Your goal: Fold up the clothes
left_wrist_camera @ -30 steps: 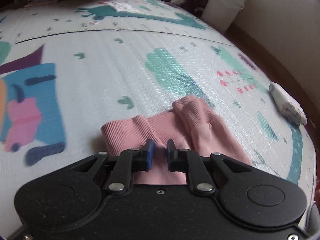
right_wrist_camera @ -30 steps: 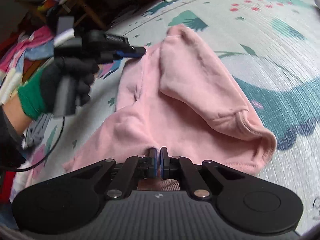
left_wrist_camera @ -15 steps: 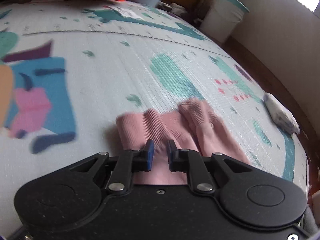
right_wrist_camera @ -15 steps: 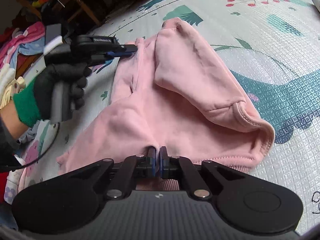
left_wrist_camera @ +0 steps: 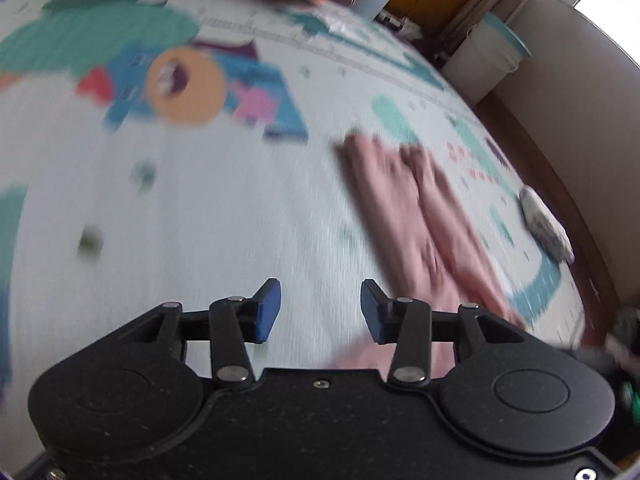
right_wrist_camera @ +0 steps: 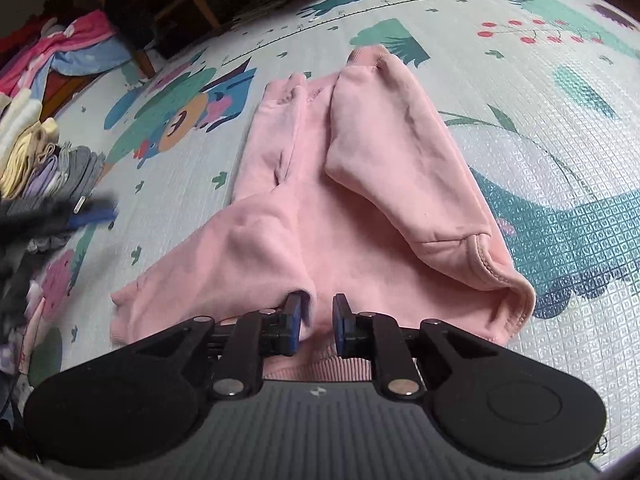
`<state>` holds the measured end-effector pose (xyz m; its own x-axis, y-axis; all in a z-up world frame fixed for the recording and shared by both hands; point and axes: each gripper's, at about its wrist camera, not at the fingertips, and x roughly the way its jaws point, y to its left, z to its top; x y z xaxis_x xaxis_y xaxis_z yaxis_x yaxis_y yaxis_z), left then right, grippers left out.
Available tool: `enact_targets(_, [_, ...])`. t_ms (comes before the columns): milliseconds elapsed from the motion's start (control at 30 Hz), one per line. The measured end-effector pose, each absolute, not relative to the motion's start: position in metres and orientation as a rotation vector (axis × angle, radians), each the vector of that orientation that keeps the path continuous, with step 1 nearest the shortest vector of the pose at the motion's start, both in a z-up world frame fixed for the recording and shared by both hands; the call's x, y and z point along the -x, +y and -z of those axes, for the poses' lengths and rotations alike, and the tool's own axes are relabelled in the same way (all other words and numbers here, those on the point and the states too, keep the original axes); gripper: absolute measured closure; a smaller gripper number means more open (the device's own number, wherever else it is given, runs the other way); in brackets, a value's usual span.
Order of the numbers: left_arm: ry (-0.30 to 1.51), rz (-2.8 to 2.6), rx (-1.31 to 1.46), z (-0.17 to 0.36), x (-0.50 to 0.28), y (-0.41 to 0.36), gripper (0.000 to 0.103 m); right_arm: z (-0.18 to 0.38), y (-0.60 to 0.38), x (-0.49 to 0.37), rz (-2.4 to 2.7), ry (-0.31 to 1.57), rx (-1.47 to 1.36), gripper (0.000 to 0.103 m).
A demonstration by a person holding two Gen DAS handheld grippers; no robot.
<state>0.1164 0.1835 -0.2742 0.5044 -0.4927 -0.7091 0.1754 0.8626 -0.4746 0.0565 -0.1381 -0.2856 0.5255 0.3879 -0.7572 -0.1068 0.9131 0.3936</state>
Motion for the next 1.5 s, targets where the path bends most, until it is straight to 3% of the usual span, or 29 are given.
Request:
enact_targets(333, [1.004,0.441,0.329,0.309,-0.083,0.167,0.061,0.286,-0.134,-0.056,-0.287,0.985,-0.303,0.082])
enact_targets(400, [0.999,0.467,0.254,0.310,-0.083,0.155,0.088,0.286,-0.134,-0.056,-0.283,0.983,-0.302,0.081])
enact_targets(467, [0.987,0.489,0.194,0.306,-0.084,0.144,0.096,0.286,-0.135,-0.056,-0.277,0.979,-0.307,0.079])
enact_targets(700, [0.800,0.627,-0.012,0.237,-0.127,0.103,0.097,0.279,-0.128,-0.042,-0.280,0.946,-0.242,0.065])
enact_targets(1033, [0.643,0.837,-0.333,0.169,-0.212,0.028,0.097,0.273,-0.101,-0.040,-0.260,0.952,-0.203,0.056])
enact_targets(1367, [0.796,0.874,-0.351,0.194,-0.275,0.008,0.097,0.280,-0.090,-0.041,-0.282,0.899,-0.034,0.064])
enact_targets(1433, [0.835,0.845,-0.382,0.209,-0.289,0.007,0.097,0.284,-0.085,-0.039,-0.322,0.905,0.016,0.074])
enact_targets(1500, [0.856,0.820,-0.412,0.221,-0.300,0.004,0.097,0.287,-0.082,-0.036,-0.341,0.915,0.046,0.074])
